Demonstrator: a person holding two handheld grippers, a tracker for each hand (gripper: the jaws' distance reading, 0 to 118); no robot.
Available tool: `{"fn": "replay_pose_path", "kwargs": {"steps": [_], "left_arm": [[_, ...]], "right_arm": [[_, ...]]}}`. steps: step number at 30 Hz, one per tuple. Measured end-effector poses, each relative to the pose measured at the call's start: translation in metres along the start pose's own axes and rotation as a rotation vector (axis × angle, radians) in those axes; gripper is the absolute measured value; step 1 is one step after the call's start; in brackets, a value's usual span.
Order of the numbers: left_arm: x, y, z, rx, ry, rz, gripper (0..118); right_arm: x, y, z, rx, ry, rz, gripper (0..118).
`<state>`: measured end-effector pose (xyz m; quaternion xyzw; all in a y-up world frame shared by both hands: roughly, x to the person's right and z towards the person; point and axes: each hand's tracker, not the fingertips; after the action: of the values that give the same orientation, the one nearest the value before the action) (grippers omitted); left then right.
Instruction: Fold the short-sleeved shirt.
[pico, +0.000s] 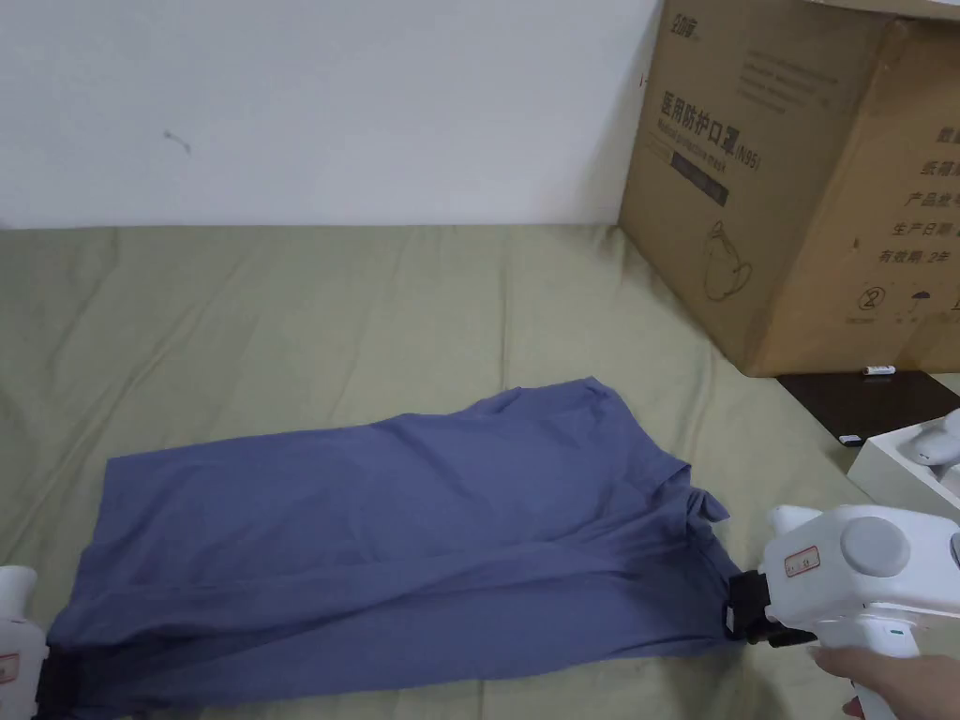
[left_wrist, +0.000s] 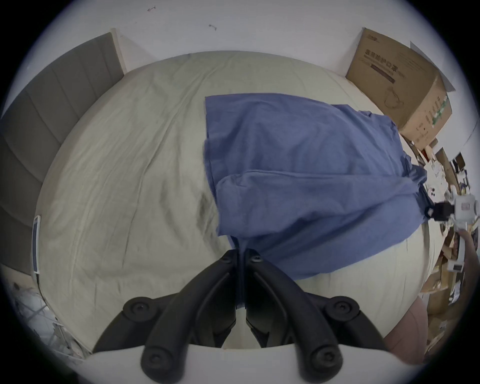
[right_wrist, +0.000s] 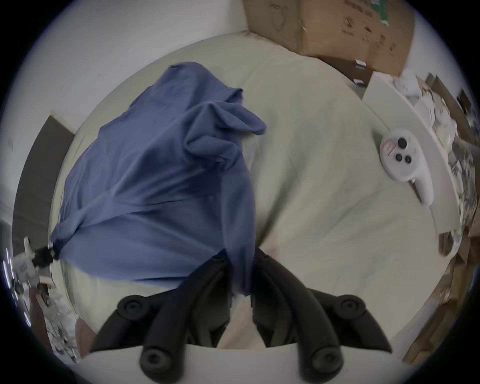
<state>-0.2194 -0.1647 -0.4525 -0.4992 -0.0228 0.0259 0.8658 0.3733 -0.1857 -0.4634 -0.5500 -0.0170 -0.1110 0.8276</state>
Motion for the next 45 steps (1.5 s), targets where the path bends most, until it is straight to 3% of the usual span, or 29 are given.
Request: {"fn": "replay_pose_path", "kwargs": {"steps": [1,3,8,13,18,19,20,21,22,25,27,31,33,34,35,36,37,38,41,45], "left_arm": [[0.0,0.001,0.005,0.022,0.01,0.011,4],[0.001,0.005,0.019,0.016,-0.005,-0.014,4],[0.0,-0.016,0.066,-0.03,0.042,-0.244,4],[-0.022,-0.065,0.1,-0.074,-0.052,-0.196,4],[-0.035,-0.105,0.062,-0.18,-0.127,-0.187,5],[-0.039,-0.108,0.054,-0.19,-0.137,-0.164,21],[-0.042,-0.111,0.048,-0.207,-0.127,-0.122,56],[-0.046,-0.113,0.045,-0.218,-0.14,-0.086,92],[-0.05,-0.113,0.049,-0.212,-0.206,-0.039,112],[-0.049,-0.104,0.07,-0.163,-0.265,0.04,110],[-0.04,-0.091,0.091,-0.088,-0.238,0.003,110],[-0.01,-0.07,0.147,0.207,-0.208,0.0,109],[0.005,-0.074,0.171,0.41,-0.205,0.021,95],[0.016,-0.081,0.184,0.544,-0.18,0.015,68],[0.025,-0.09,0.192,0.66,-0.158,0.005,42],[0.034,-0.099,0.195,0.776,-0.119,-0.016,15],[0.045,-0.105,0.196,0.844,-0.067,-0.024,2],[0.054,-0.11,0.198,0.892,-0.027,-0.022,1],[0.057,-0.113,0.199,0.892,-0.151,0.009,0],[0.045,-0.071,0.196,0.77,-0.108,-0.039,0]], "right_arm": [[-0.002,-0.001,0.01,0.006,0.04,0.008,9],[-0.006,-0.004,0.03,0.049,0.007,0.036,9],[0.004,-0.035,0.088,0.042,0.081,0.033,9],[0.016,-0.099,0.11,-0.061,0.167,-0.063,9],[0.015,-0.126,0.064,-0.071,0.083,-0.046,10],[0.014,-0.128,0.055,-0.083,0.081,-0.054,20],[0.012,-0.132,0.052,-0.082,0.043,-0.061,48],[0.009,-0.131,0.05,-0.098,0.032,-0.057,83],[0.006,-0.133,0.05,-0.145,0.017,-0.046,109],[-0.002,-0.127,0.073,-0.138,0.063,-0.047,110],[-0.014,-0.121,0.094,-0.058,0.051,-0.025,110],[-0.054,-0.112,0.154,0.302,0.115,0.074,109],[-0.075,-0.121,0.179,0.515,0.174,0.097,106],[-0.086,-0.132,0.189,0.643,0.204,0.101,92],[-0.096,-0.141,0.195,0.754,0.213,0.098,61],[-0.106,-0.152,0.2,0.863,0.228,0.111,16],[-0.117,-0.158,0.199,0.938,0.201,0.112,1],[-0.127,-0.163,0.199,0.979,0.16,0.1,0],[-0.133,-0.158,0.19,0.945,0.284,0.106,0],[-0.142,-0.148,0.183,0.888,0.231,0.209,1]]}}
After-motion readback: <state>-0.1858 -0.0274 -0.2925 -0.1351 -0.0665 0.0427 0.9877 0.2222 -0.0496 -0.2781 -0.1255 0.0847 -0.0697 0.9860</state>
